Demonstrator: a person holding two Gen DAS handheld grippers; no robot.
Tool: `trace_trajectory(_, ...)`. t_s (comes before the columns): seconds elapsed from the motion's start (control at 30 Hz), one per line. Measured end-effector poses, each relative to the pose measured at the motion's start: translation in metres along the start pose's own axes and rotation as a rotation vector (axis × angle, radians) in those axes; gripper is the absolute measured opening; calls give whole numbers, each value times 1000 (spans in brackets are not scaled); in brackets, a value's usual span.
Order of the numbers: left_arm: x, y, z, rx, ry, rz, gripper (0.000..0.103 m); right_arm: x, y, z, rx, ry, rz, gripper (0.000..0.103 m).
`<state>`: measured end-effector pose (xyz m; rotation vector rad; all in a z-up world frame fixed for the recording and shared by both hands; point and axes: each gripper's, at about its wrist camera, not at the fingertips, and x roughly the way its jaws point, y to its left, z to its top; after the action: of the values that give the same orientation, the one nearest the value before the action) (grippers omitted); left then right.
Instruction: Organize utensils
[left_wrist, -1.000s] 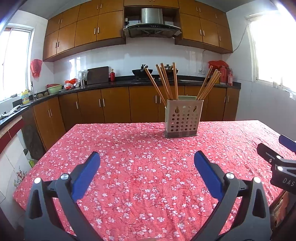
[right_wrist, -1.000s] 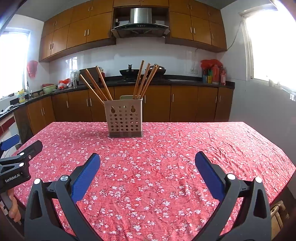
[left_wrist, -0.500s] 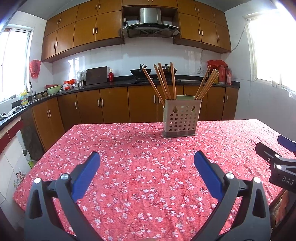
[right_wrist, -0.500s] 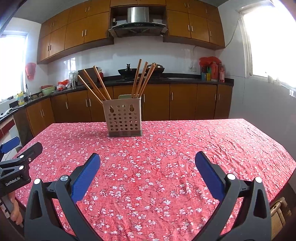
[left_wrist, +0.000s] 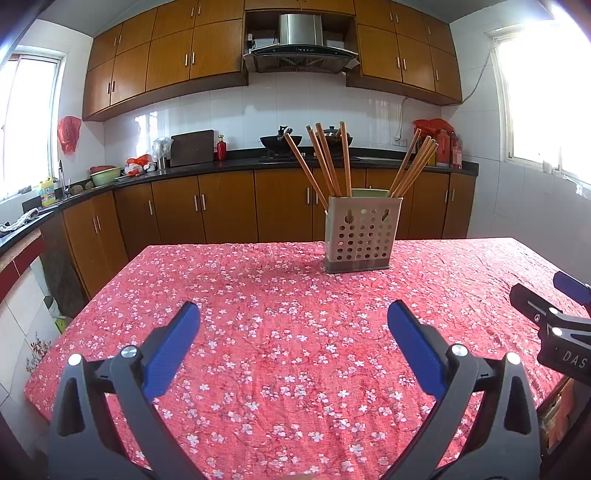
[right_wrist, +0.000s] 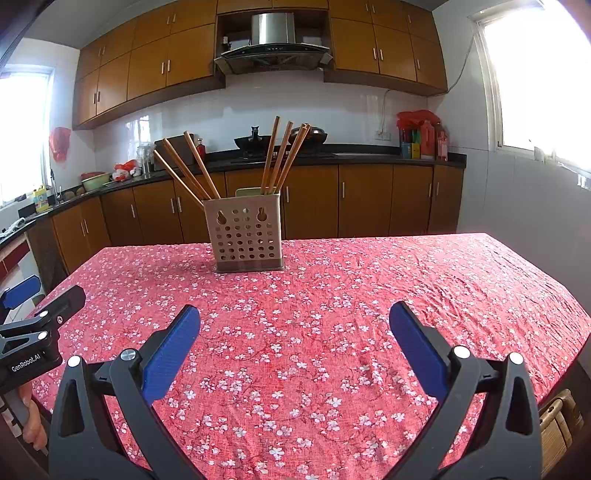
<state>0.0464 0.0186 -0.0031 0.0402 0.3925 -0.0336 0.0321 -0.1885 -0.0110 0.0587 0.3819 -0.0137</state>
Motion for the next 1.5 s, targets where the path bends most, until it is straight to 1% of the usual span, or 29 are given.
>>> trace_trajectory(1.5, 10, -1, -4, -8, 17, -9, 99, 3, 5, -2, 4, 13, 5, 101)
